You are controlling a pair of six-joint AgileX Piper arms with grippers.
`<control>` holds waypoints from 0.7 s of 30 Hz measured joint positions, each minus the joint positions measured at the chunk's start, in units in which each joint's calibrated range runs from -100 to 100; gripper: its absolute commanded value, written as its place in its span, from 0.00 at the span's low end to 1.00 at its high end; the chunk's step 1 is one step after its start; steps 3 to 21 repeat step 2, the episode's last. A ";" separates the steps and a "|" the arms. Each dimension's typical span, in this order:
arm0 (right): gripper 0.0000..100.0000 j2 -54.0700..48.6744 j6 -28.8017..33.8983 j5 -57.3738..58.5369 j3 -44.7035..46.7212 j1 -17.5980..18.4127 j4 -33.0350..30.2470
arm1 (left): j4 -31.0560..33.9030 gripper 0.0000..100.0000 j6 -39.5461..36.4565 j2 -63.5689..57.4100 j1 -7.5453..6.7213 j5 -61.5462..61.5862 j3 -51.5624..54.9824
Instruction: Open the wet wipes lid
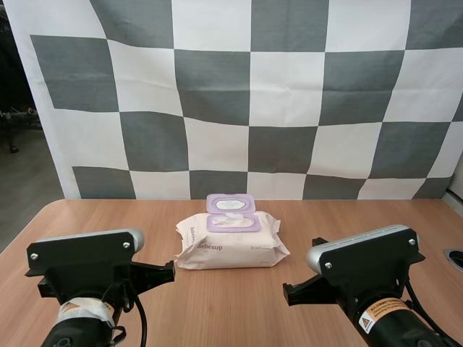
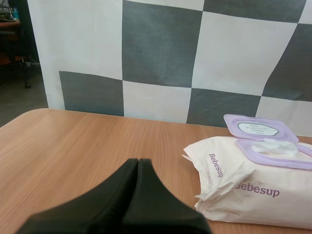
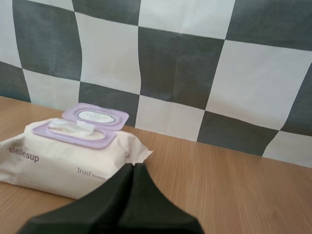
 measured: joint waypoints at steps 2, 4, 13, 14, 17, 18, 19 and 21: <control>0.00 0.00 0.00 1.23 0.00 0.00 0.94 | 0.00 0.00 0.00 0.00 0.00 0.00 0.00; 0.00 0.00 0.00 1.23 0.00 0.00 0.94 | 0.00 0.00 0.00 0.00 0.00 0.00 0.00; 0.00 0.00 0.00 1.23 0.00 0.00 0.94 | 0.00 0.00 0.00 0.00 0.00 0.00 0.00; 0.00 0.00 0.00 1.23 0.00 0.00 0.94 | 0.00 0.00 0.00 0.00 0.00 0.00 0.00; 0.00 0.00 0.00 1.23 0.00 0.00 0.94 | 0.00 0.00 0.00 0.00 0.00 0.00 0.00; 0.00 0.00 0.00 1.23 0.00 0.00 0.94 | 0.00 0.00 0.00 0.00 0.00 0.00 0.00; 0.00 0.00 0.00 1.23 0.00 0.00 0.94 | 0.00 0.00 0.00 0.00 0.00 0.00 0.00; 0.00 0.00 0.00 1.23 0.00 0.00 0.94 | 0.00 0.00 0.00 0.00 0.00 0.00 0.00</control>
